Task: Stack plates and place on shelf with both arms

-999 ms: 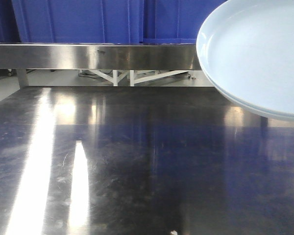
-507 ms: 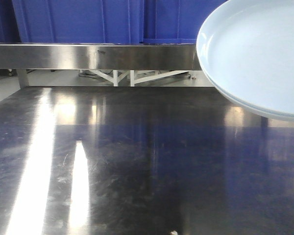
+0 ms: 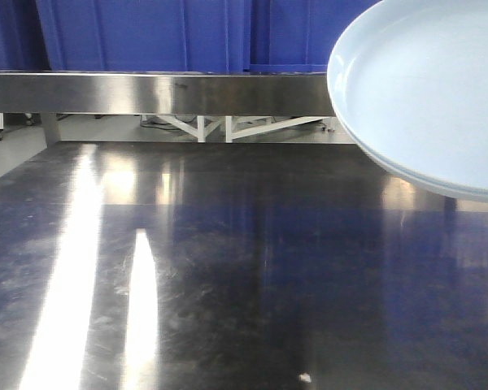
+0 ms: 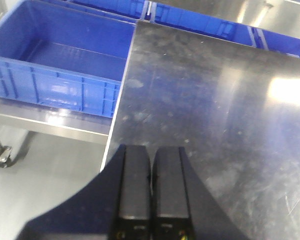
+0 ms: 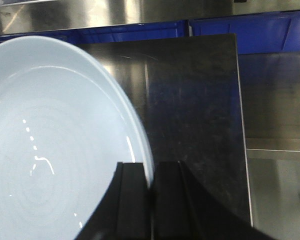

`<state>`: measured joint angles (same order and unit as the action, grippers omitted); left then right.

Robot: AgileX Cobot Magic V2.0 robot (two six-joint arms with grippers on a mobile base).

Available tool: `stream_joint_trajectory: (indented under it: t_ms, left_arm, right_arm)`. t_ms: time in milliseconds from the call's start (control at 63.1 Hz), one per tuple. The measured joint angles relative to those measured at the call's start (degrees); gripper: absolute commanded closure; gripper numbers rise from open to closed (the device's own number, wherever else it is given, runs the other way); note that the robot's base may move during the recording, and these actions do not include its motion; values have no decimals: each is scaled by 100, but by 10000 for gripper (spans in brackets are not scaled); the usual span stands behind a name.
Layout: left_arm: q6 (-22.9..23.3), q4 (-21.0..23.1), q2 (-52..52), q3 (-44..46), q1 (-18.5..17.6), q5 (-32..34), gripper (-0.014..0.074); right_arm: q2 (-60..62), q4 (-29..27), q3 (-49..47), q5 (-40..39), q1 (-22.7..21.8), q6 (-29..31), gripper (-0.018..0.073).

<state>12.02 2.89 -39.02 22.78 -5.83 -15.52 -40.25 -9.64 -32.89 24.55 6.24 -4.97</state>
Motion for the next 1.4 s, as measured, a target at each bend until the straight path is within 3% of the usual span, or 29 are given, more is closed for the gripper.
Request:
stream_joint_trajectory:
  t_ms: [1395]
  left_arm:
    - [0,0,0,0,0,0,507]
  right_arm:
    - [0,0,0,0,-8,0,503]
